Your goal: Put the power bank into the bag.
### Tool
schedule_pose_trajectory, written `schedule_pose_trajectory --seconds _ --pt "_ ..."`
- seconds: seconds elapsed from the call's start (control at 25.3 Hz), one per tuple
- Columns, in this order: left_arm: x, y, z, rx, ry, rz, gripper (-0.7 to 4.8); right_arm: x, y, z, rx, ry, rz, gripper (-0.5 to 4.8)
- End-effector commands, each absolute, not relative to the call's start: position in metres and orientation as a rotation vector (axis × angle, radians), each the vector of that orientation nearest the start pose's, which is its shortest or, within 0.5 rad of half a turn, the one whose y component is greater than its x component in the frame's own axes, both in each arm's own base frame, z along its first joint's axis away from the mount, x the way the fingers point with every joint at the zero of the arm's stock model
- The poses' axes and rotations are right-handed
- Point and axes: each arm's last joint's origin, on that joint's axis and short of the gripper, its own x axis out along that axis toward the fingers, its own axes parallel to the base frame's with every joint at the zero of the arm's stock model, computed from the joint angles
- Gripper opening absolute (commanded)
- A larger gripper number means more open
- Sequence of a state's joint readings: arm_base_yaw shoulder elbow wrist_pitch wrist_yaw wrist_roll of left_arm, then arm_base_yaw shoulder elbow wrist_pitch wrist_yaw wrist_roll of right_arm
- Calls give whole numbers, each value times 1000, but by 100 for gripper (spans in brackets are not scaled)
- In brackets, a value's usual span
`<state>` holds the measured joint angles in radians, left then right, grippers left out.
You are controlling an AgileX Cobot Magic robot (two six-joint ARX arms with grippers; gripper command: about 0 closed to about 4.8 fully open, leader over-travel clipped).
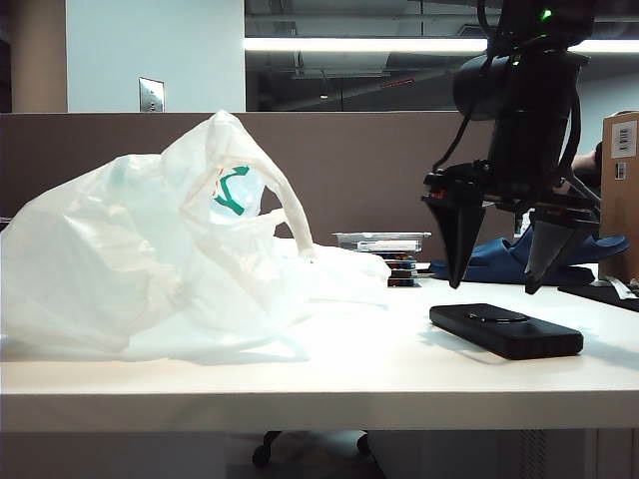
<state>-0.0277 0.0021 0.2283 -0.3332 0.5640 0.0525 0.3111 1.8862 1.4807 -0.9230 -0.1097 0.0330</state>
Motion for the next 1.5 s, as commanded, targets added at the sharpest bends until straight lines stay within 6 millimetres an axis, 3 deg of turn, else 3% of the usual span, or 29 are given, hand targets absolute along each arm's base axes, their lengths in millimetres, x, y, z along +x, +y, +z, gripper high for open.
schedule_pose_trajectory --seconds 0.04,1.5 --pt "72 -18 210 26 72 -595 -6 357 119 221 -90 1311 318 479" --pt "72 -18 210 26 75 -592 -6 357 120 182 -91 1304 286 479"
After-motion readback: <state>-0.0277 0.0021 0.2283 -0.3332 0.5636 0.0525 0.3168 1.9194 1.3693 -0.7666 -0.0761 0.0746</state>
